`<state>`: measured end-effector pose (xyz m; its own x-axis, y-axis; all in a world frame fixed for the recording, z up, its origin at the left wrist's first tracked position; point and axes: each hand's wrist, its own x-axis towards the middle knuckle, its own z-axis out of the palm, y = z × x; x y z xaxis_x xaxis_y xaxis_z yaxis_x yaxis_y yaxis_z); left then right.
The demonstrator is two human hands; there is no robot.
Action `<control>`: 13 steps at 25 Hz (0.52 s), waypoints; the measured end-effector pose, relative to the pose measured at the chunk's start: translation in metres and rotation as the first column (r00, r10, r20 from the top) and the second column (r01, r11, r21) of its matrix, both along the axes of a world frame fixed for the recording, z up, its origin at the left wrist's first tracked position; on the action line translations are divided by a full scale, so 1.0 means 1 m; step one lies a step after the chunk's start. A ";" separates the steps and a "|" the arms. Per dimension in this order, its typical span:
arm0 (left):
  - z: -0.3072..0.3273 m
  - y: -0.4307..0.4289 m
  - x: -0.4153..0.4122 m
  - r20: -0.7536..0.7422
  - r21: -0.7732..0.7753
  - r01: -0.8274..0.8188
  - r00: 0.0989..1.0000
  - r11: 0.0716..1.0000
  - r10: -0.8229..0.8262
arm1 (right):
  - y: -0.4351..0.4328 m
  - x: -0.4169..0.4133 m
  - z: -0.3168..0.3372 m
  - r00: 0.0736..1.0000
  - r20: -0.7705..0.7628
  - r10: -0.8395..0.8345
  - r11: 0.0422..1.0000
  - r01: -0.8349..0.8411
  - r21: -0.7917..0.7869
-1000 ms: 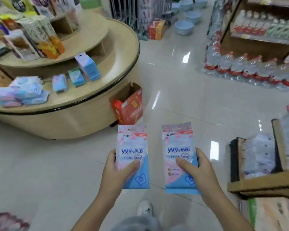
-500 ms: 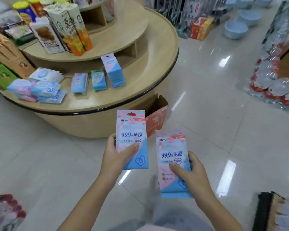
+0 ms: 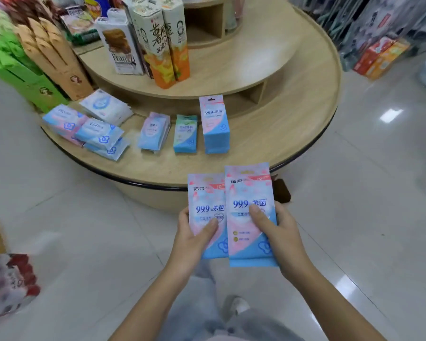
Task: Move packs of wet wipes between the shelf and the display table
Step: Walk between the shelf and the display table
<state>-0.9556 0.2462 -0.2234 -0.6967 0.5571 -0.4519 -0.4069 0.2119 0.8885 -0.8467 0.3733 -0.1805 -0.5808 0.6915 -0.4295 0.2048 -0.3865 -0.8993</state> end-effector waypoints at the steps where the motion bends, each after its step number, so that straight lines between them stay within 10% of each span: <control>1: -0.005 0.009 -0.017 -0.011 -0.008 0.023 1.000 1.000 -0.024 | 0.003 -0.023 -0.006 1.000 -0.004 0.011 1.000 -0.011 -0.005; 13: -0.035 0.100 -0.168 0.151 0.040 0.176 0.972 0.984 -0.180 | 0.057 -0.189 -0.068 0.998 0.010 -0.057 0.998 0.057 0.017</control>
